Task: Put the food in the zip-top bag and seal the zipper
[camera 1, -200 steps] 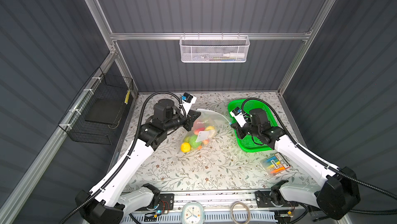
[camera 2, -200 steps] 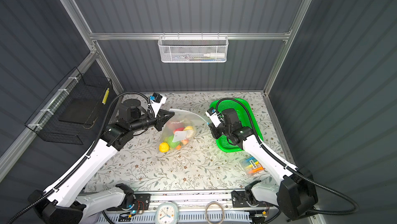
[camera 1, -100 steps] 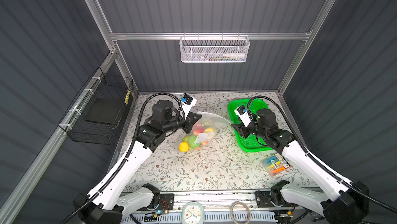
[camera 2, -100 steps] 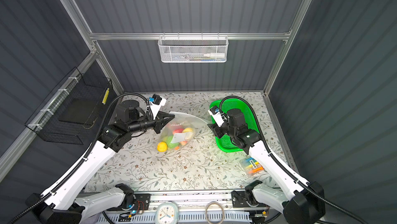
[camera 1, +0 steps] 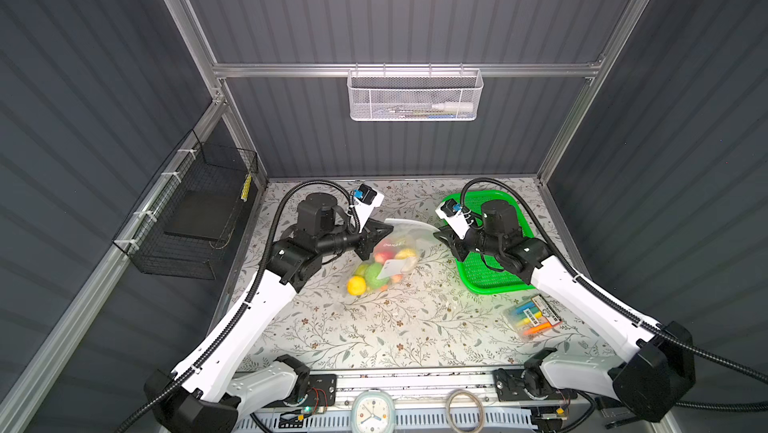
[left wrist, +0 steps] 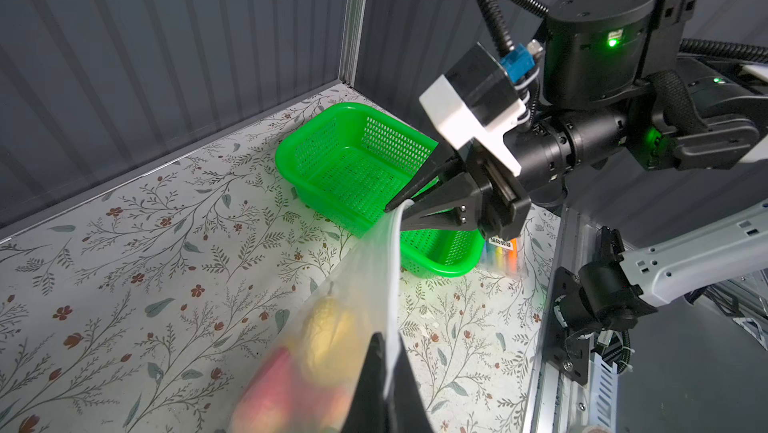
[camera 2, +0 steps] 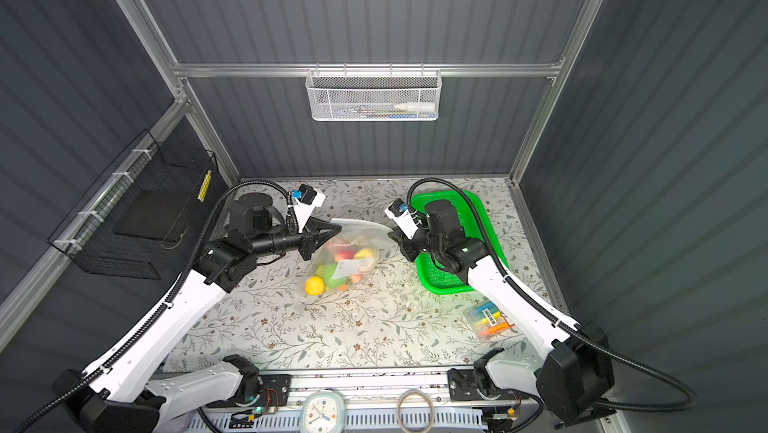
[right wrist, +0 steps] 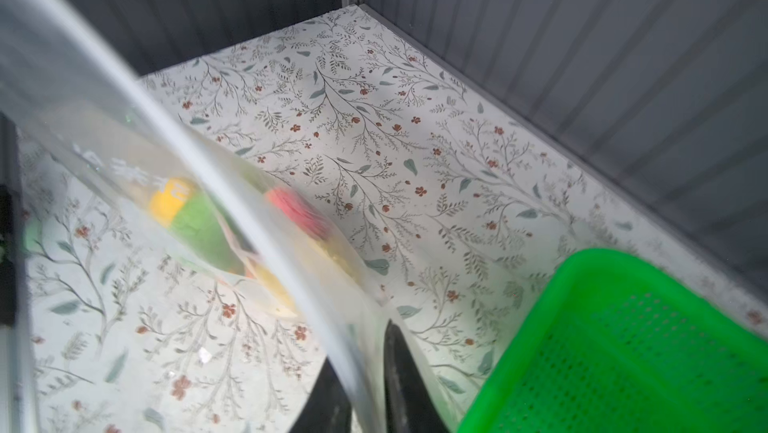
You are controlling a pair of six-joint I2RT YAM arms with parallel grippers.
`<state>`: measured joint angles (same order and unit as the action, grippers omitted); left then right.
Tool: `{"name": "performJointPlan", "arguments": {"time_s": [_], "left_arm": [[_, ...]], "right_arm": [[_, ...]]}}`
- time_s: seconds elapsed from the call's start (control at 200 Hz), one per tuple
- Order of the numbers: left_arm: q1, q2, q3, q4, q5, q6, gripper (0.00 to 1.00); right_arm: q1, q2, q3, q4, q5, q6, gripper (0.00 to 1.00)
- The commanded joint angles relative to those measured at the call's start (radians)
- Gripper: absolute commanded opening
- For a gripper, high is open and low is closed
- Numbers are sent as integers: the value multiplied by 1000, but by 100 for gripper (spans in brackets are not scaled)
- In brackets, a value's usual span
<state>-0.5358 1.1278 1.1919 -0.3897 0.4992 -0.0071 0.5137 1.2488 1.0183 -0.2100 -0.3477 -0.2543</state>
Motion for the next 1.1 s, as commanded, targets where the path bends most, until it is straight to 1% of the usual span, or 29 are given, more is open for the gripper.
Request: {"name": "performJointPlan", "arguments": {"time_s": [0.0,0.165,0.185,0.265,0.42,0.485,0.63,0.725,0.82,0.94,0.95,0.965,0.995,1.01,1.066,1.081,1.096], "left_arm": [[-1,-23,29,-20,29,-18,0],[-1,-53,46,-17,74,-60,0],[-1,-60,46,-15,77,-68,0],[-1,-84,31,2,97,-87,0],[-1,-143,-36,20,87,-127,0],[0,-166,-61,13,79,-139,0],[-1,-218,-119,6,45,-168,0],[0,-244,-174,21,6,-195,0],[-1,-255,-225,39,-66,-216,0],[-1,-242,-261,52,-161,-233,0],[-1,-241,-263,52,-162,-234,0],[0,-237,-263,53,-197,-234,0],[-1,-231,-263,52,-227,-237,0],[-1,-229,-262,53,-241,-238,0],[-1,-222,-260,56,-285,-240,0],[-1,-221,-259,57,-297,-241,6],[-1,-220,-258,57,-309,-241,16]], "right_arm": [[8,-34,41,-1,1,7,0],[40,-123,59,-31,1,28,0],[45,-153,63,-40,1,33,0],[64,-194,86,-98,-11,60,0],[101,-252,120,-244,-68,132,0],[130,-272,113,-273,-86,167,0],[200,-296,97,-322,-88,230,0],[222,-290,74,-321,-111,270,0],[225,-267,33,-271,-111,299,0],[225,-215,17,-201,-46,306,0],[226,-209,16,-193,-36,307,0],[225,-201,15,-186,-22,308,0],[225,-189,13,-147,0,303,0],[225,-182,11,-133,37,297,0],[224,-152,15,-89,89,273,0],[224,-143,17,-79,102,267,0],[222,-136,20,-65,114,261,0]]}}
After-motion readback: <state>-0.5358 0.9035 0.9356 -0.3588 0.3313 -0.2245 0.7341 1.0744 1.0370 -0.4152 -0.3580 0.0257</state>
